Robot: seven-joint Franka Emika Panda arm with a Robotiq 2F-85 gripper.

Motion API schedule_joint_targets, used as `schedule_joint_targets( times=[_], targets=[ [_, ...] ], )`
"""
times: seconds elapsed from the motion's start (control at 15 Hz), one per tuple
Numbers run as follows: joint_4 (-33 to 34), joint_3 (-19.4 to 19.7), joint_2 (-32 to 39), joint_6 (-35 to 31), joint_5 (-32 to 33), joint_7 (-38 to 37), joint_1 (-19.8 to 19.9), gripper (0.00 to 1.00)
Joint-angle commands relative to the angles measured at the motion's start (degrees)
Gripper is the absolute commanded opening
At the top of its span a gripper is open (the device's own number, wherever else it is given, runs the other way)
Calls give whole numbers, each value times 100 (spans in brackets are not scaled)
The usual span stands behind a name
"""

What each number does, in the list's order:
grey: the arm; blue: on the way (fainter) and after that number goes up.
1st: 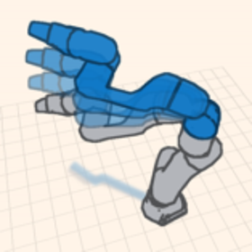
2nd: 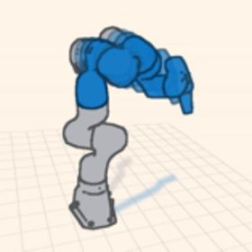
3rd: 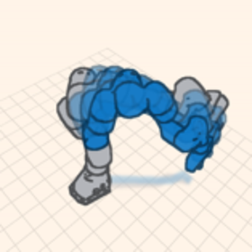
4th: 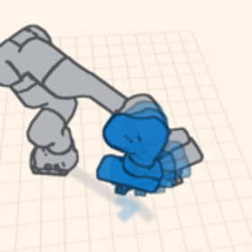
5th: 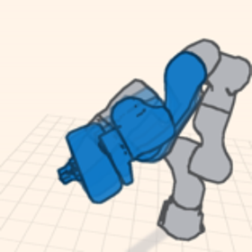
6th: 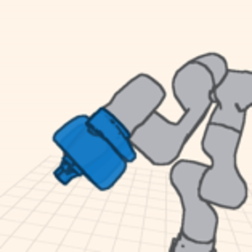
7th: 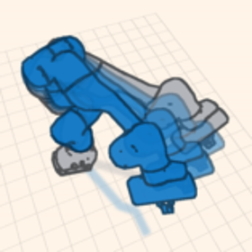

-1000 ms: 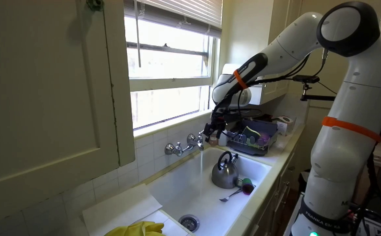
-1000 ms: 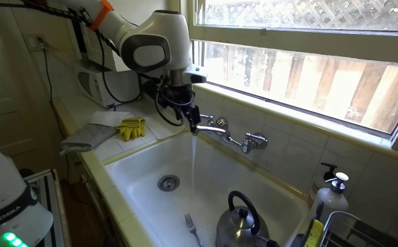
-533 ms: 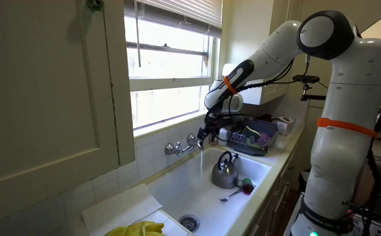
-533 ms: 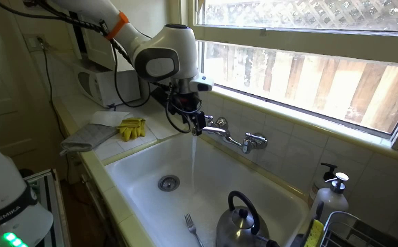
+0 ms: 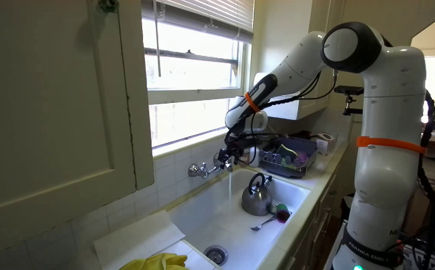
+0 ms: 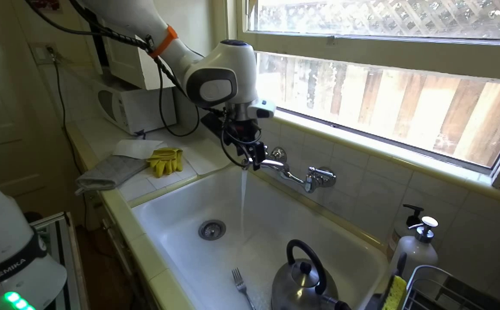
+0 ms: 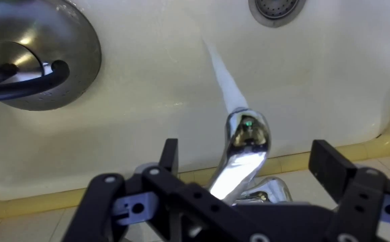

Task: Turn the tap to the right and close the tap

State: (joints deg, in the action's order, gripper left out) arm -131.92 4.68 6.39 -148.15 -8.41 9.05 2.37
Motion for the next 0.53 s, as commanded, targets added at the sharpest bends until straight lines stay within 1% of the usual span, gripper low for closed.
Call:
schedule_joint_targets(
  times=[0.0,0.47],
  targets=[
    [240,-69,288,-82,-2,-167,105,100],
    [363,-47,385,84,84,-179,196,100]
  ],
)
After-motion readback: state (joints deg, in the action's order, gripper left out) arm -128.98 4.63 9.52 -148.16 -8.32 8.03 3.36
